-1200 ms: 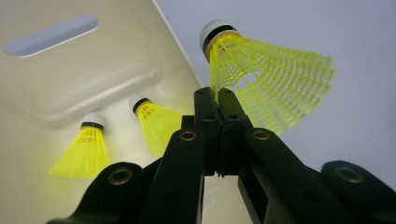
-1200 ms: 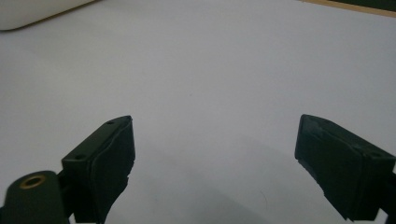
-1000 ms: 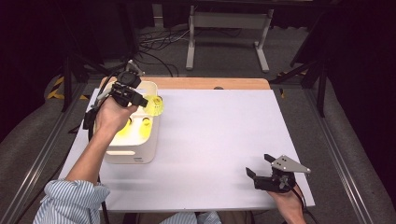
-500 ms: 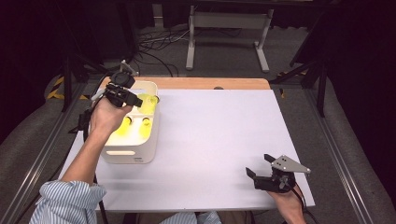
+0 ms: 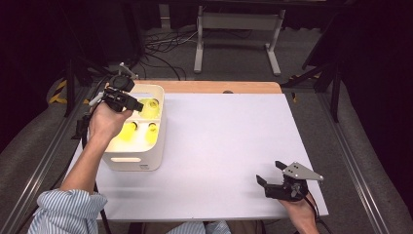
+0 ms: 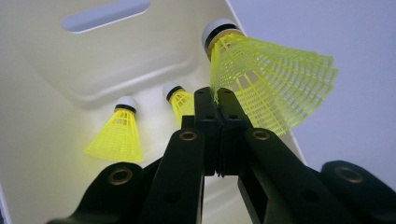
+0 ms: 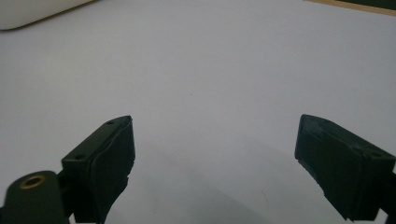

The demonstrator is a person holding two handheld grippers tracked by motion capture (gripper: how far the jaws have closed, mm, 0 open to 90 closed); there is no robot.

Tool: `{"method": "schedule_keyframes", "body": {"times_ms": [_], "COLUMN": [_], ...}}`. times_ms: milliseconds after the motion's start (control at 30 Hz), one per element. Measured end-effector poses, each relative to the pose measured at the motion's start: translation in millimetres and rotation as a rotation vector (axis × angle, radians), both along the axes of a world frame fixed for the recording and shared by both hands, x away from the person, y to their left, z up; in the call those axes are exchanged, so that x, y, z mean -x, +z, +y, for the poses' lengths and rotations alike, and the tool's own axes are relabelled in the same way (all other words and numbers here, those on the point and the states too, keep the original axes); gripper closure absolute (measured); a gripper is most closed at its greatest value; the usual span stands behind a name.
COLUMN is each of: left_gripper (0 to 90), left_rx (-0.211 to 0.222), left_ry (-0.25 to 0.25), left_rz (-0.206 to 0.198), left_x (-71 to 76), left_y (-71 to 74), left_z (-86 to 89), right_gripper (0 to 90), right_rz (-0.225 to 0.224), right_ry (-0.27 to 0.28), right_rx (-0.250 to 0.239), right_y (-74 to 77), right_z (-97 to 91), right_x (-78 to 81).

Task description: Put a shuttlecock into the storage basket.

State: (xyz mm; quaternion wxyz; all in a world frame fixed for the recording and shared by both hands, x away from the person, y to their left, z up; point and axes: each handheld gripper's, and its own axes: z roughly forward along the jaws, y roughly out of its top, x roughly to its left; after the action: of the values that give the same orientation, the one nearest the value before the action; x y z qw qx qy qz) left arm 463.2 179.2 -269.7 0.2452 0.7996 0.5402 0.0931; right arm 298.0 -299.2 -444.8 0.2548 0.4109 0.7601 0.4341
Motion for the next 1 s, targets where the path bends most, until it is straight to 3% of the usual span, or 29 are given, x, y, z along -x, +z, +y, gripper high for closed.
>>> {"method": "schedule_keyframes", "body": {"times_ms": [1000], "left_gripper": [88.9], "left_rx": [-0.047], "left_ry": [0.052], "left_rz": [0.046], "left_x": [-12.4], "left_y": [-33.4], "left_z": [11.5], "right_gripper": [12.6], "right_rz": [-0.001], "right_ry": [0.001], "right_rx": [-0.005], "right_y": [0.3], "right_z": [-0.4], "right_x": [0.3]}}
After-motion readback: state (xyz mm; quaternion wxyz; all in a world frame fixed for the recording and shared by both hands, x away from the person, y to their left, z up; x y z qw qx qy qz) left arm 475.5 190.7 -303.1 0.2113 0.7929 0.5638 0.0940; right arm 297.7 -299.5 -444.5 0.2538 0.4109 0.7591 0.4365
